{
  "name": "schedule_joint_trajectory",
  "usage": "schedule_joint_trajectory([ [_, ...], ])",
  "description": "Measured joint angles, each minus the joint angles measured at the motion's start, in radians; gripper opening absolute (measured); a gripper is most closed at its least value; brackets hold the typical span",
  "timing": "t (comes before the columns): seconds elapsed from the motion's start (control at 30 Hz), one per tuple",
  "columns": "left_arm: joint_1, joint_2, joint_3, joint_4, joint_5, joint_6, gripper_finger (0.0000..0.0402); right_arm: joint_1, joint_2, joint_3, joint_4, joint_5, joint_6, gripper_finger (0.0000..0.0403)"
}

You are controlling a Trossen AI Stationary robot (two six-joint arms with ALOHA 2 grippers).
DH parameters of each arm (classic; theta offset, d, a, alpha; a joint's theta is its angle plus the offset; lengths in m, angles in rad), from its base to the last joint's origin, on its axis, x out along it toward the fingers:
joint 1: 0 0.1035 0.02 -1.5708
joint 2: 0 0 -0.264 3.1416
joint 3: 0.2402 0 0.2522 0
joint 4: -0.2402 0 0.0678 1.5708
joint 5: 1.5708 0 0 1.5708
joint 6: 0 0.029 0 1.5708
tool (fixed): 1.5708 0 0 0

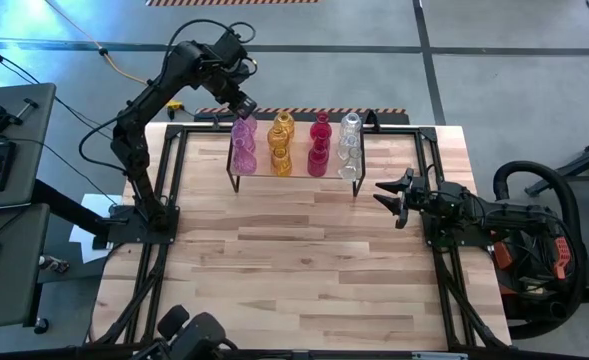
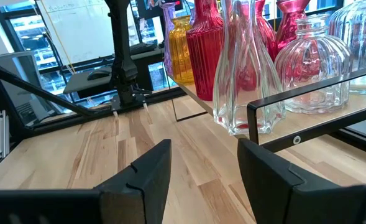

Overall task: Sort vases onto shelf
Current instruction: Adjust the purple vases on the shelf, then return to Home Position

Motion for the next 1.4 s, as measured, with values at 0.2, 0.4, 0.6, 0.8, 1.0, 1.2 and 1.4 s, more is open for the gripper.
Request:
schedule_joint_trajectory([
  [0.2,0.0,-0.023,0.0,0.011,-0.001,0.006,0.0107,0.0,0.0,0.0,0.0,0.0,0.0,0.017],
  [0.4,-0.003,-0.099,0.0,0.047,0.002,0.045,0.0107,0.0,0.0,0.0,0.0,0.0,0.0,0.017],
  [0.6,-0.01,-0.181,0.0,0.083,0.004,0.08,0.0107,0.0,0.0,0.0,0.0,0.0,0.0,0.017],
  [0.8,-0.034,-0.252,0.0,0.081,0.005,0.087,0.0107,0.0,0.0,0.0,0.0,0.0,0.0,0.017],
  [1.0,-0.063,-0.328,0.0,0.081,0.005,0.106,0.0107,0.0,0.0,0.0,0.0,0.0,0.0,0.017],
  [1.2,-0.07,-0.468,-0.197,0.192,0.001,0.105,0.0107,0.0,0.0,0.0,0.0,0.0,0.0,0.017],
  [1.4,-0.07,-0.713,-0.562,0.486,0.057,0.073,0.0107,0.0,0.0,0.0,0.0,0.0,0.0,0.017],
])
